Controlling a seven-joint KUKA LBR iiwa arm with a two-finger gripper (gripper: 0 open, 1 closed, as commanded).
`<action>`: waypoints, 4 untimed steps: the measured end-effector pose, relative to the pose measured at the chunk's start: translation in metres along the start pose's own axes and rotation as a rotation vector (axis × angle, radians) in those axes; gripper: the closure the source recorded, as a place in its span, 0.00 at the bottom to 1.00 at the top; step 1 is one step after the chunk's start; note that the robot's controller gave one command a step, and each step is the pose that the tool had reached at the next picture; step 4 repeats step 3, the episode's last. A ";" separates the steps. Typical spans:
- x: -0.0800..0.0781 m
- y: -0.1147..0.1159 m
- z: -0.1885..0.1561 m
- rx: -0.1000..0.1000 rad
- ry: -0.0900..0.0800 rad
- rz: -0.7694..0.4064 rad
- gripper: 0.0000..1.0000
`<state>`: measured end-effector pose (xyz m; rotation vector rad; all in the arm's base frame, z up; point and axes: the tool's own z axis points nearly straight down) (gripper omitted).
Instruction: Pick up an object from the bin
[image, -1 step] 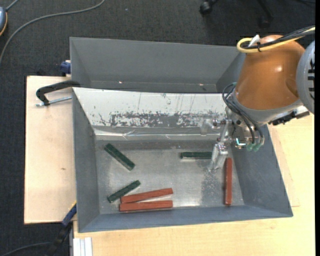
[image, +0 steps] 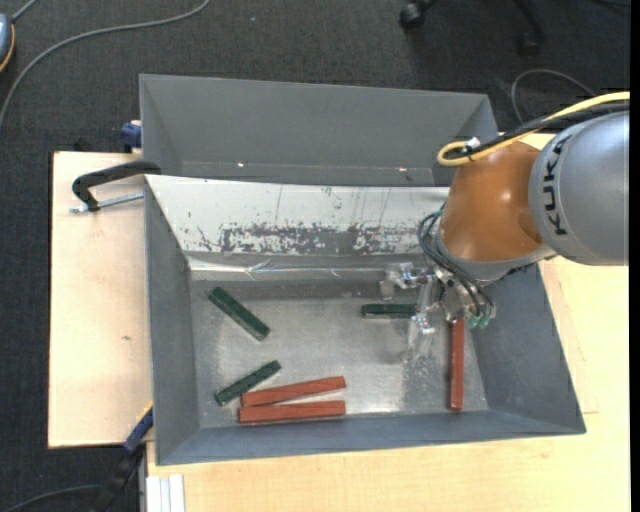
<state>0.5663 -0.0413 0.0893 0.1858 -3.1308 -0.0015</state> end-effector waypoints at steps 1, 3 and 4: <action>-0.024 -0.015 0.019 0.002 -0.012 0.000 0.00; -0.022 0.011 -0.144 0.006 -0.018 -0.410 1.00; -0.022 0.011 -0.144 0.006 -0.018 -0.410 1.00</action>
Offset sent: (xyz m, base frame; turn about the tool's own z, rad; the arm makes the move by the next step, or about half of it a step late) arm 0.0231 -0.0120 -0.0193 -0.0011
